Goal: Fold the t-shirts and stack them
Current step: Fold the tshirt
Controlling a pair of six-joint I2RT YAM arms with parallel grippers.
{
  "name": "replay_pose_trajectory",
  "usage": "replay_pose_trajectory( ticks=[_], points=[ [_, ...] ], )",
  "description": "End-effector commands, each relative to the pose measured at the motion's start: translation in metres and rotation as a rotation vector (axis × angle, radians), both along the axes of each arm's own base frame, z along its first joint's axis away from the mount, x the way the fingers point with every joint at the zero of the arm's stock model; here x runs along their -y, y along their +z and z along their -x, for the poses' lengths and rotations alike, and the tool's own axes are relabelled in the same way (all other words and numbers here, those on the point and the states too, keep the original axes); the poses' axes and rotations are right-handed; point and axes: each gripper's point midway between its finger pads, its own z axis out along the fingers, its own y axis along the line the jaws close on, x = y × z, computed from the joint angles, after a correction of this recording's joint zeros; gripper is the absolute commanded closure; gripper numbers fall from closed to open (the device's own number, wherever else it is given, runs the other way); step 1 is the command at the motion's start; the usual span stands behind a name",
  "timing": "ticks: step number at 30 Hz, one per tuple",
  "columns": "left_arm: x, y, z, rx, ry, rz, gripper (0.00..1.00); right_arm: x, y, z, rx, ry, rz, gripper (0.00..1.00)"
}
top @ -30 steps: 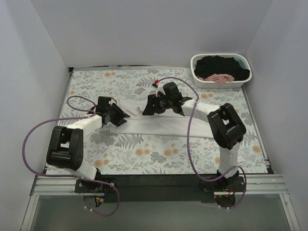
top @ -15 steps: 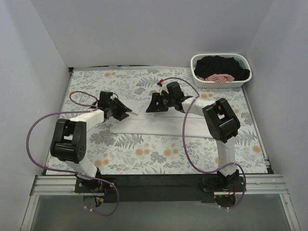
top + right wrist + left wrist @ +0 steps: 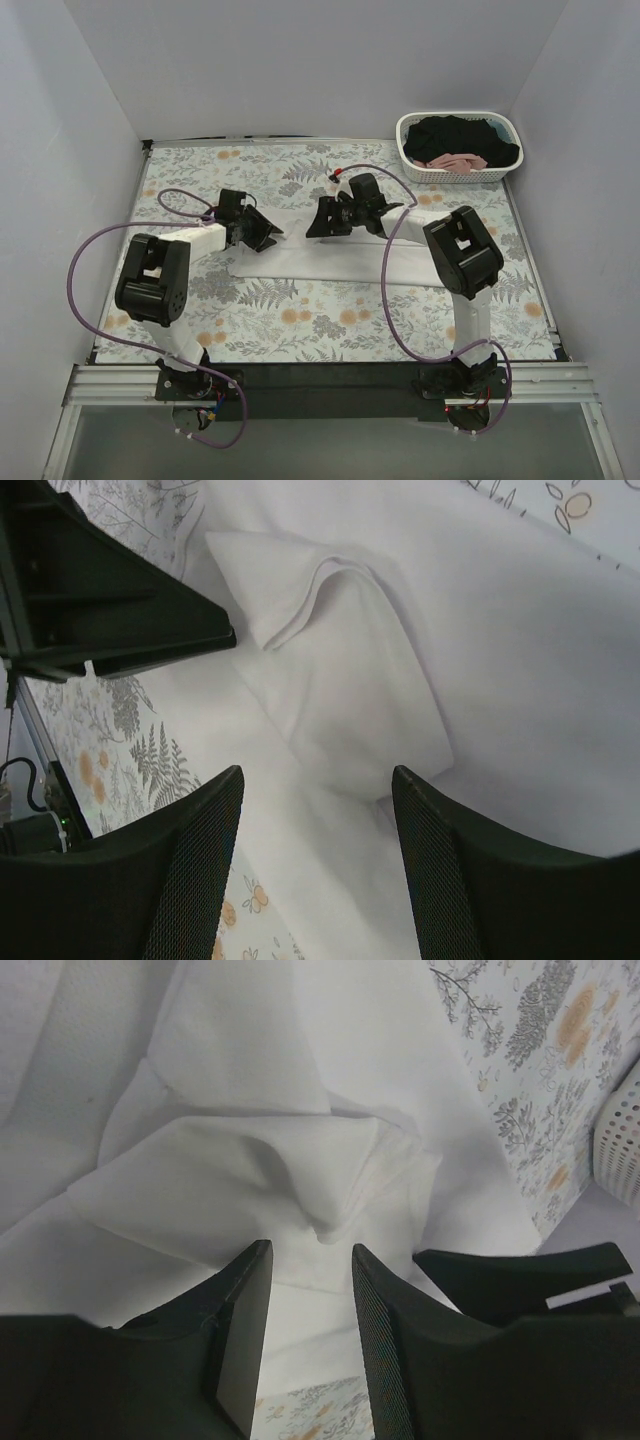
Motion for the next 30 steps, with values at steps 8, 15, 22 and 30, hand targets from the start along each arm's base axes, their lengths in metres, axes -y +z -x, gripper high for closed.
replay_pose_trajectory(
  ticks=[8, 15, 22, 30],
  points=[
    [0.011, 0.001, -0.027, 0.017, 0.031, 0.004, 0.66, 0.016, 0.037, 0.017, 0.111, 0.003, -0.016, 0.33],
    [0.017, 0.005, -0.04, 0.028, 0.042, 0.023, 0.66, 0.023, 0.044, 0.02, 0.132, -0.005, -0.014, 0.33],
    [0.011, 0.01, -0.064, 0.056, 0.071, -0.018, 0.72, 0.029, 0.044, 0.021, 0.15, -0.011, 0.001, 0.33],
    [-0.011, 0.006, -0.083, 0.055, 0.124, -0.059, 0.72, 0.037, 0.046, 0.023, 0.164, -0.021, 0.013, 0.33]
  ],
)
